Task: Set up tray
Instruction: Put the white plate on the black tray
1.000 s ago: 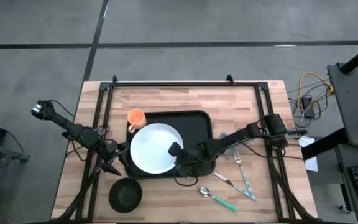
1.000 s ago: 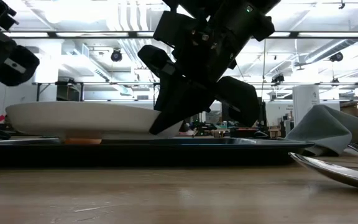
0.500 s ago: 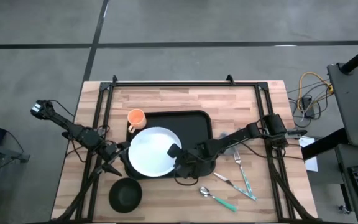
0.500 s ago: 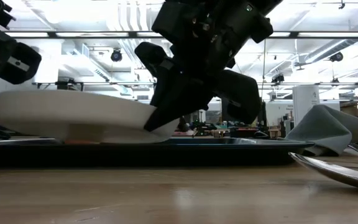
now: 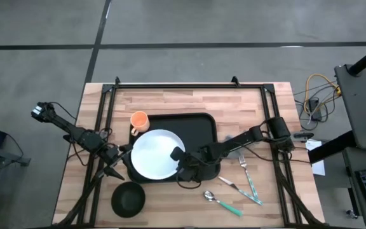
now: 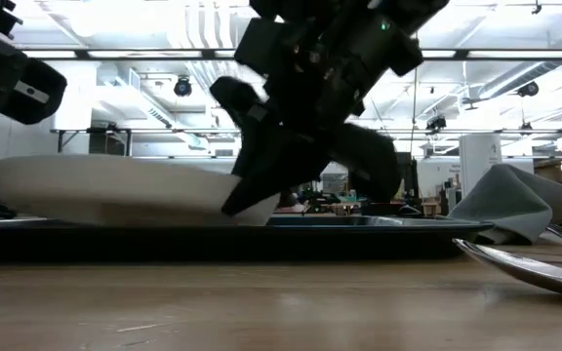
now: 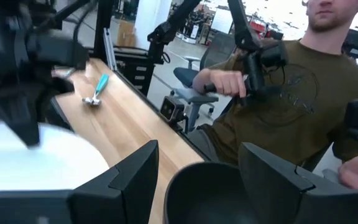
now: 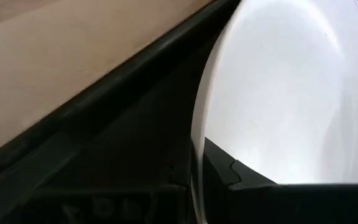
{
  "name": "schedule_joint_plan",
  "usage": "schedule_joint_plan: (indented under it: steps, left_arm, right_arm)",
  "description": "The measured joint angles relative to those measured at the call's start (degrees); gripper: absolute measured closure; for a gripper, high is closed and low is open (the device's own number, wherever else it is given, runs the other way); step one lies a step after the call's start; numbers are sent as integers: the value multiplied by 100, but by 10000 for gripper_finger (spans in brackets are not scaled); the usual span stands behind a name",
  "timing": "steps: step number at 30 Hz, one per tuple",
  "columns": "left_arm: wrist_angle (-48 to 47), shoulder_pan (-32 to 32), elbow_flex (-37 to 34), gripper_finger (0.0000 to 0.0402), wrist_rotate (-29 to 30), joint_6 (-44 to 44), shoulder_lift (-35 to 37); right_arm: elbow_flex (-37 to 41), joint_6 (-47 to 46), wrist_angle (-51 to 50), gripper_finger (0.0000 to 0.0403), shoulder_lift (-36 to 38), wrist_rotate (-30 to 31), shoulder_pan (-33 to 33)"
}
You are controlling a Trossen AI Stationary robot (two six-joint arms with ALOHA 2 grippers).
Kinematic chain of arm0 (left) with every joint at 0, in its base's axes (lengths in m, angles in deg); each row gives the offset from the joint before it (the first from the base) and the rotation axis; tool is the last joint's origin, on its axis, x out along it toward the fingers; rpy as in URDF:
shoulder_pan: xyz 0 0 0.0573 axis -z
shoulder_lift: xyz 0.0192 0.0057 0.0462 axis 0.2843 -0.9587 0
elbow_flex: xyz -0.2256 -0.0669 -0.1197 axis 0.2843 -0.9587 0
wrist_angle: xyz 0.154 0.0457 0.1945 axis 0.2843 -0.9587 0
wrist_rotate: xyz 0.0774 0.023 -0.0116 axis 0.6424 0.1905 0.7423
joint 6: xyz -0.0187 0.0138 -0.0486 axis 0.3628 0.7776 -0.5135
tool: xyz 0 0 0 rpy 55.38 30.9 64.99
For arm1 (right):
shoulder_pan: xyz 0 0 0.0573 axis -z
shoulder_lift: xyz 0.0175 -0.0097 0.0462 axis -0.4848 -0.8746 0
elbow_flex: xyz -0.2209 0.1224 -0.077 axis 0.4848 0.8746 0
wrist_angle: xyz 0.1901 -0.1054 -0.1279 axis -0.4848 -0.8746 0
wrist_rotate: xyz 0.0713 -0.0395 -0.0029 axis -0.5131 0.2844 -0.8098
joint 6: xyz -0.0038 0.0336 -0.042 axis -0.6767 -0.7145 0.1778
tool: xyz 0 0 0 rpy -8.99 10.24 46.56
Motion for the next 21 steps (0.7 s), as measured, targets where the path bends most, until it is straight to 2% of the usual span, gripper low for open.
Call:
schedule_joint_plan:
  steps: [8,21]
  left_arm:
    - [10,-2,90,200,1,2,11]
    - [2,-2,90,200,2,1,-4]
  right_arm:
    - [-192,185,214,395,-484,-15,8]
    - [-238,60,154,394,-488,17,7]
